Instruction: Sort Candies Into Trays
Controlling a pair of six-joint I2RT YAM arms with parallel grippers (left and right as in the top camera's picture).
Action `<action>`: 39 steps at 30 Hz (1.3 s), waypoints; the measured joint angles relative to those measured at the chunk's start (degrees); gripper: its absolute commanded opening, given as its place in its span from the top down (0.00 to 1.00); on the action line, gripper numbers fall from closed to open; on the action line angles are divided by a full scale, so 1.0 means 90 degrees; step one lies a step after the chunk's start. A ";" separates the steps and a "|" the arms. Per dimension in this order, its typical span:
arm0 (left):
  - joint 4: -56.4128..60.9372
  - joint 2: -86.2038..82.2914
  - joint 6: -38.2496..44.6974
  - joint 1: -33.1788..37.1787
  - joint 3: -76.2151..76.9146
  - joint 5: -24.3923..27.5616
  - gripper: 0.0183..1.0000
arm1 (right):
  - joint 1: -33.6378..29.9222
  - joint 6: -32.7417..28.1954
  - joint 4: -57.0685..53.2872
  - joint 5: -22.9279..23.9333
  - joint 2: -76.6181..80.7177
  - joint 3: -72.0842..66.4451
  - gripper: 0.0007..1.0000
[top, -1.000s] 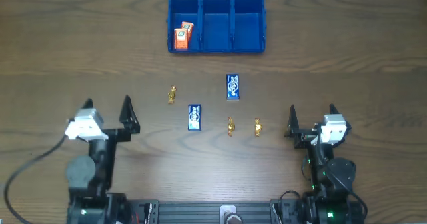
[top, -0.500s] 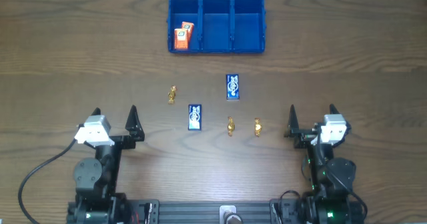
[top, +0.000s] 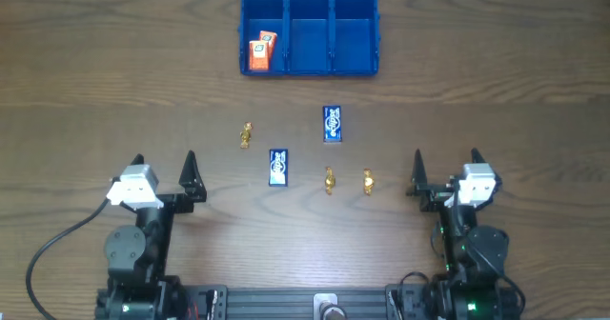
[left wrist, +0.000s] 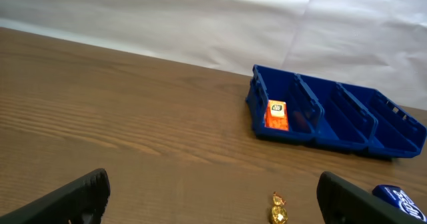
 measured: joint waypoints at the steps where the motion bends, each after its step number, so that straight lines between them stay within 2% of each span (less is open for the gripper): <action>1: 0.0000 0.0000 0.0000 0.0000 0.0002 0.0000 0.00 | 0.0000 0.0000 -0.0005 0.0000 0.0000 0.0000 0.00; 6: -0.0002 0.0000 0.0000 0.0000 0.0002 0.0000 0.00 | 0.0000 0.0165 0.0194 -0.0070 0.0000 -0.0010 0.00; 10: -0.0002 0.0000 0.0002 0.0000 0.0005 0.0005 0.00 | -0.0034 0.0563 -0.0357 -0.0588 0.0551 0.0517 0.00; 13: -0.0007 0.0000 0.0000 0.0000 0.0007 0.0007 0.00 | -0.0041 0.0678 -0.1105 -0.0937 0.1571 0.1588 0.00; 19: -0.0019 -0.0010 0.0000 0.0000 0.0012 0.0019 0.00 | -0.0019 0.0801 -0.2344 -0.1727 0.4653 0.4777 0.00; 23: -0.0024 -0.0010 0.0002 0.0000 0.0012 0.0019 0.00 | 0.0444 0.0930 -0.3026 -0.1858 0.6081 0.5867 0.00; 24: -0.0022 -0.0012 0.0002 0.0000 0.0012 0.0022 0.00 | 0.1039 0.1039 -0.3344 -0.1795 0.6902 0.6472 0.00; 30: -0.0027 -0.0012 0.0000 0.0000 0.0015 0.0019 0.00 | 0.3211 0.1780 -0.4204 -0.0814 0.9190 0.8082 0.00; 34: -0.0024 -0.0012 0.0002 0.0000 0.0015 0.0019 0.00 | 0.4182 0.2764 -0.4374 -0.0386 1.0411 0.8374 0.00; 39: -0.0027 -0.0012 0.0002 0.0000 0.0015 0.0019 0.00 | 0.5000 0.3946 -0.4396 0.0034 1.1499 0.8376 0.00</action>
